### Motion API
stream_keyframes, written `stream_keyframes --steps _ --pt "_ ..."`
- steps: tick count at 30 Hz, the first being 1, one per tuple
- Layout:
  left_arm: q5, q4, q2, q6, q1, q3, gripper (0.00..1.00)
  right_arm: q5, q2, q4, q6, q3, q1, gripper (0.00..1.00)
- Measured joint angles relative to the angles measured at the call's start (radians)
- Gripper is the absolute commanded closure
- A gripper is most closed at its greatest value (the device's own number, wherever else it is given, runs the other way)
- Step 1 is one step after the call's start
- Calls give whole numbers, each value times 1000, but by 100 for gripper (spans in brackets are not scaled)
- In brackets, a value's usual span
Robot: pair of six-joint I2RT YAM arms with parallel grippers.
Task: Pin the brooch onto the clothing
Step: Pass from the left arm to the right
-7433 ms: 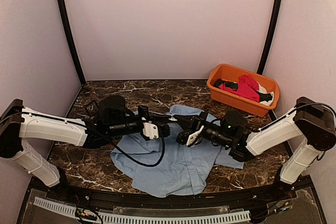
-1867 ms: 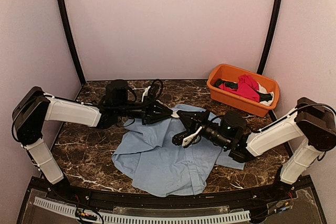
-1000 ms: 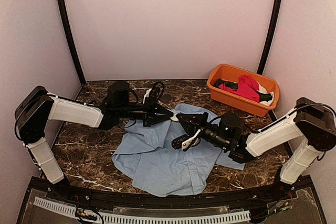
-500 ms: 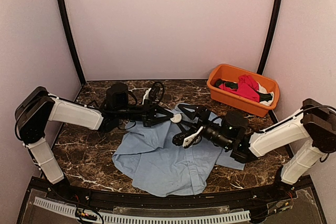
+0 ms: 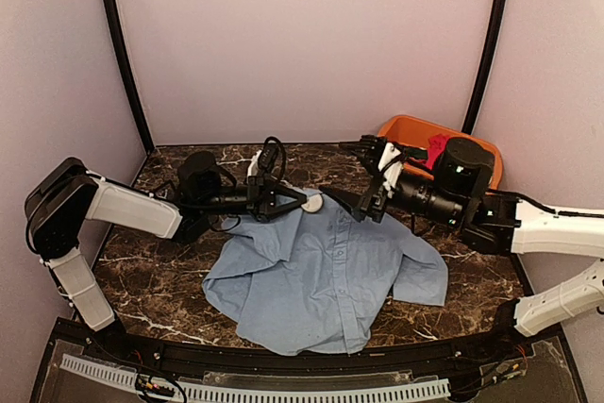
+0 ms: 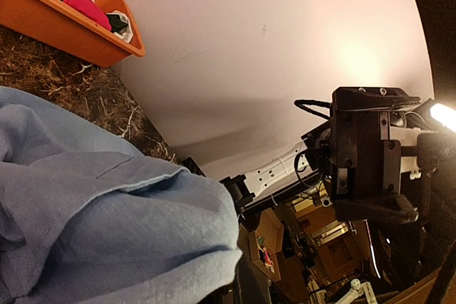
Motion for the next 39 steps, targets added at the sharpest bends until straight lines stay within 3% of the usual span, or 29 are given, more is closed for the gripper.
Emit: stream_keyframes --steps 8,14,19,30,39 --pt "0 146 0 -73 0 -21 99 -180 -69 -200 655 66 -50 37" --pt "0 215 0 -120 0 -24 99 -301 -25 -166 1032 -5 -104 44" --pt "3 239 0 -137 0 -24 99 -343 37 -108 1253 -38 -169 49" --pt "3 245 0 -144 0 -31 99 -501 262 69 1460 1 -215 64" --pt "4 240 0 -137 1 -32 99 -544 283 143 1484 20 -221 79"
